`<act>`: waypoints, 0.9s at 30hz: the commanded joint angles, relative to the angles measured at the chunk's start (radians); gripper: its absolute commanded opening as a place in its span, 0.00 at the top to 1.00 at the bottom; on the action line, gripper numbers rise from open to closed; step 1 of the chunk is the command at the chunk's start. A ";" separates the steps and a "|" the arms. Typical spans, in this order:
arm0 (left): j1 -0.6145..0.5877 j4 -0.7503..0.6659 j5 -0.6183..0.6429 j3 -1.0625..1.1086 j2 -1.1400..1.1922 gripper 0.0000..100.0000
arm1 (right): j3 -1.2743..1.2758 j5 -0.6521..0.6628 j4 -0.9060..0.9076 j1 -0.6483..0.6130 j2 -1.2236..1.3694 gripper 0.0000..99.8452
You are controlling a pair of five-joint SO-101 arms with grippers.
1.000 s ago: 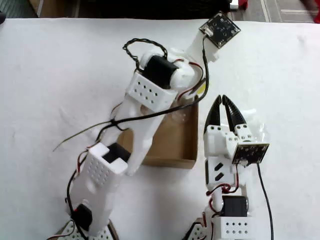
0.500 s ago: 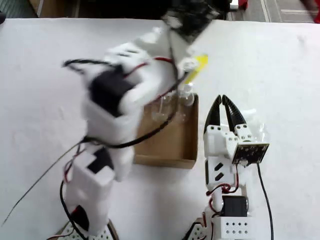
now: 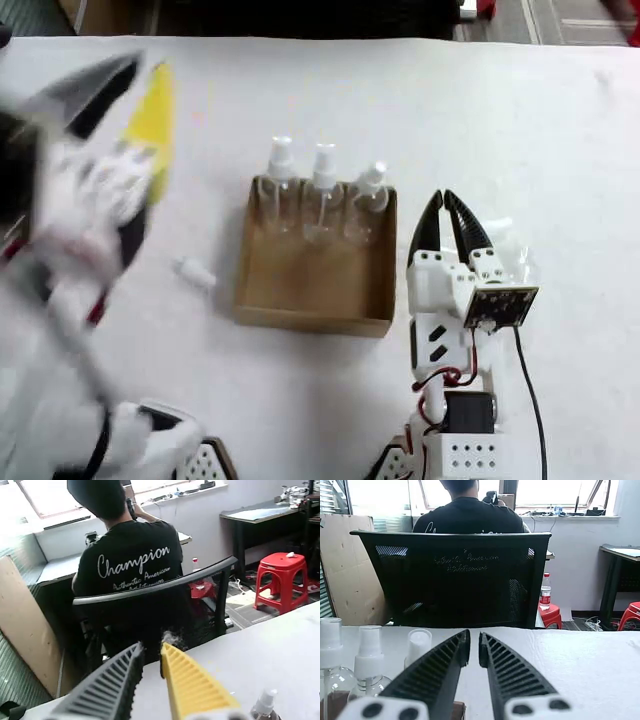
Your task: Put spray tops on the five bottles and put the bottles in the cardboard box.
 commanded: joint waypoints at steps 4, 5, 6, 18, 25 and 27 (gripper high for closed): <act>-0.044 -0.071 -0.002 0.664 -0.538 0.95 | 0.008 0.015 0.008 -0.005 -0.005 0.98; -0.044 -0.101 -0.002 0.760 -0.596 0.95 | 0.008 0.015 0.008 -0.005 -0.005 0.98; -0.044 -0.137 -0.002 0.856 -0.651 0.95 | 0.008 0.015 0.008 -0.004 -0.005 0.98; -0.216 -0.703 -0.147 1.992 -1.231 0.95 | 0.008 0.015 0.038 -0.008 -0.005 0.98; -0.349 -0.980 -0.133 2.469 -1.382 0.95 | 0.008 0.015 0.039 -0.033 -0.005 0.98; -0.348 -1.066 -0.052 2.593 -1.412 0.95 | 0.008 0.017 0.044 -0.044 -0.005 0.98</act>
